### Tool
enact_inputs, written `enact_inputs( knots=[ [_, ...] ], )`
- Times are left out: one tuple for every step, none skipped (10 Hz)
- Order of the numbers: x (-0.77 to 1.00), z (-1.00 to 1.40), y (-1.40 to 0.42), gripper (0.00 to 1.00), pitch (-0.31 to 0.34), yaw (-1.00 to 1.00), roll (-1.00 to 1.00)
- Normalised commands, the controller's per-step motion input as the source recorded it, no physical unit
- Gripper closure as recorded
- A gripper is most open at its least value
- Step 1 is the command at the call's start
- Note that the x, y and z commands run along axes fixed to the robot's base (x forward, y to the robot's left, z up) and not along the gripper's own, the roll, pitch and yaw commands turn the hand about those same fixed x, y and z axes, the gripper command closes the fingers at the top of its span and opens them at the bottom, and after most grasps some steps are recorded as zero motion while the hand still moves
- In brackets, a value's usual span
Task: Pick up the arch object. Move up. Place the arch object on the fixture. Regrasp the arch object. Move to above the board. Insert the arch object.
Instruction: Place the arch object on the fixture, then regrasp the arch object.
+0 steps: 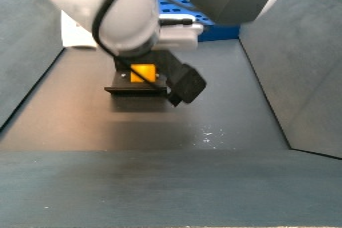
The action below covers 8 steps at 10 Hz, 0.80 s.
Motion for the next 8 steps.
enact_inputs(
  knots=[
    [0.27,-0.43,0.05,1.00,-0.034,-0.05,-0.14],
    [0.22,-0.32,0.05,1.00,-0.031,-0.04,-0.13],
    [0.00,0.00,0.00,0.00,0.000,0.00,0.00],
    [0.00,1.00,0.00,0.00,0.002,-0.08,0.04],
    [-0.01,1.00,0.00,0.00,0.007,-0.07,0.05],
    [-0.02,1.00,0.00,0.00,0.008,-0.05,0.05],
    [-0.02,1.00,0.00,0.00,0.008,-0.04,0.05],
    [-0.03,1.00,0.00,0.00,0.015,-0.02,0.05]
  ],
)
